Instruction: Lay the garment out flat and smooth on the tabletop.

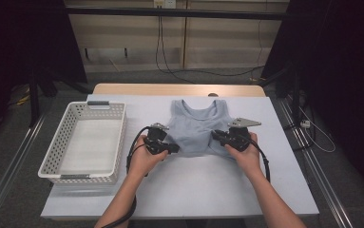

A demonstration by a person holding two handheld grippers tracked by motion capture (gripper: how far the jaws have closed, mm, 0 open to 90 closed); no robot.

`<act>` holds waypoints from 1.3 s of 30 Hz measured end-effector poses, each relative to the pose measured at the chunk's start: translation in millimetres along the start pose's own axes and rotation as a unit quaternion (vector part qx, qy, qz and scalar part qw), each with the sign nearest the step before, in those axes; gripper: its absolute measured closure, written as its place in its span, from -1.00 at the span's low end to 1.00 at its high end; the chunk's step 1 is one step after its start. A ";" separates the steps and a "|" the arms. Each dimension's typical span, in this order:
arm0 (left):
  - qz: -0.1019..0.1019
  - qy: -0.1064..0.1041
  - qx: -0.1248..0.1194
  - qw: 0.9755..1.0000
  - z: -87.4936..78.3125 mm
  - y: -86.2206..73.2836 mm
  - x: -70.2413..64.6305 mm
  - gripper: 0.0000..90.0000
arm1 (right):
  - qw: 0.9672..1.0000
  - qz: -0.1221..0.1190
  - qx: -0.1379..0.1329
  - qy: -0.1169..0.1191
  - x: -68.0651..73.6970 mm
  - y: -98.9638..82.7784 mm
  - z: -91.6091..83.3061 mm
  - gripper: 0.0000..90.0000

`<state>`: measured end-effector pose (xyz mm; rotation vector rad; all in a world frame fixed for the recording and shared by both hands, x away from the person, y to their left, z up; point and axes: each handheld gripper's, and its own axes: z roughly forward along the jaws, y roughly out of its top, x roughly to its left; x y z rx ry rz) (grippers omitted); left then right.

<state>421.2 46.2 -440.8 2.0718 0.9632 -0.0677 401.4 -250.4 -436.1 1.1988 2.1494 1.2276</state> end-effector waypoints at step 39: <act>-0.002 0.041 -0.009 0.999 -6.8 -2.7 9.1 0.22 | 0.993 -0.082 0.078 -0.030 8.5 -53.6 -36.4 0.57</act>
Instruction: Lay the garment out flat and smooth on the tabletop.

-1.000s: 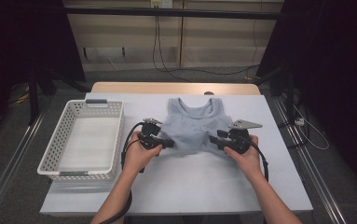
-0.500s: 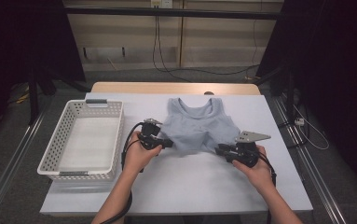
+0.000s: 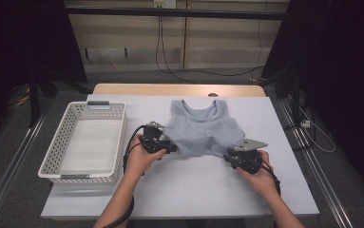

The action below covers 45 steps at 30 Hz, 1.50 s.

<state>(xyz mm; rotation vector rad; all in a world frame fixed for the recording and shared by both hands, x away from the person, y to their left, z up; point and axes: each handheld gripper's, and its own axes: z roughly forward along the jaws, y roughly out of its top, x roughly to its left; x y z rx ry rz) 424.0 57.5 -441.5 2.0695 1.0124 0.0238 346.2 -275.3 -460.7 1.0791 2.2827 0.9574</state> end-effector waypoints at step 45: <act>-0.023 -0.061 -0.017 0.998 -20.3 13.4 -7.9 0.91 | 0.994 0.073 -0.076 0.010 -17.5 4.1 -21.0 0.91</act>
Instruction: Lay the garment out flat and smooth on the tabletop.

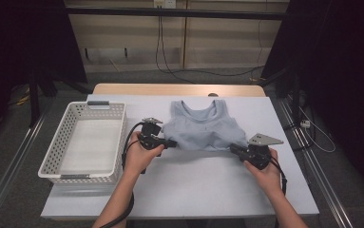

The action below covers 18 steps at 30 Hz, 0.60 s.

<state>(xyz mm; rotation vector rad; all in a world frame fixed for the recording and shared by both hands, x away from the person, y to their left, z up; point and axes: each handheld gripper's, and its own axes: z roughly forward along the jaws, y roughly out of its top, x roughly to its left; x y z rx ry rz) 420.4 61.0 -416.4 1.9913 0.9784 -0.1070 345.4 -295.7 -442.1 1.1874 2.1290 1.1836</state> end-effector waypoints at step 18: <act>-0.028 -0.027 0.007 0.999 -13.2 2.0 -2.8 0.91 | 1.000 -0.003 -0.017 0.000 -1.6 3.7 -11.5 0.90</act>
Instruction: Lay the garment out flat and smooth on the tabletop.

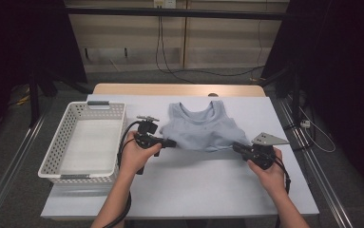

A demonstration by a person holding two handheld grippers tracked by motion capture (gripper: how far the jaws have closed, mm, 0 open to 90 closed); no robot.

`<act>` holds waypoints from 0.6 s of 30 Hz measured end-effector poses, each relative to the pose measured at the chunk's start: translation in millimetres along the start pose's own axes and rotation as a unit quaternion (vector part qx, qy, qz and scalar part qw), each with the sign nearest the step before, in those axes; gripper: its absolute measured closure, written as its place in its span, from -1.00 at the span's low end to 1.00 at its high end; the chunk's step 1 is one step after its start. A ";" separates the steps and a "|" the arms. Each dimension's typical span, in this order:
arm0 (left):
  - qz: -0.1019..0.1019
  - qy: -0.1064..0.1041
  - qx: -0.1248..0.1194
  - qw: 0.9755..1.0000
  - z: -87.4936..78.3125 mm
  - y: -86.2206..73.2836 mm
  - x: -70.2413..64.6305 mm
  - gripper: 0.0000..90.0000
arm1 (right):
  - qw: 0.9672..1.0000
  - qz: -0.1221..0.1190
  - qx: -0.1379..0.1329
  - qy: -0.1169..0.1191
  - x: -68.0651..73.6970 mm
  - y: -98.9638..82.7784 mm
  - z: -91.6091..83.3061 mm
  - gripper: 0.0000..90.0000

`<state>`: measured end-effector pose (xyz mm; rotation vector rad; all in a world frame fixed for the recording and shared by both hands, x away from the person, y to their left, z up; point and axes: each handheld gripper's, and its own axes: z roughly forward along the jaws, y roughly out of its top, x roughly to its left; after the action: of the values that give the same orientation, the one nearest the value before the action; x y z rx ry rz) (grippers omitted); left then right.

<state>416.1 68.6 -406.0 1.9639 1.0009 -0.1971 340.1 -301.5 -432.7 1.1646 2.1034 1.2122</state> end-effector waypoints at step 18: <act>-0.010 0.004 0.018 1.000 3.4 -4.7 -0.2 0.91 | 0.996 -0.043 0.044 0.068 29.7 -6.5 12.4 0.79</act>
<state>413.4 67.2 -410.9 1.9893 1.0289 -0.2211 329.8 -272.4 -443.7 1.0433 2.3034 1.1999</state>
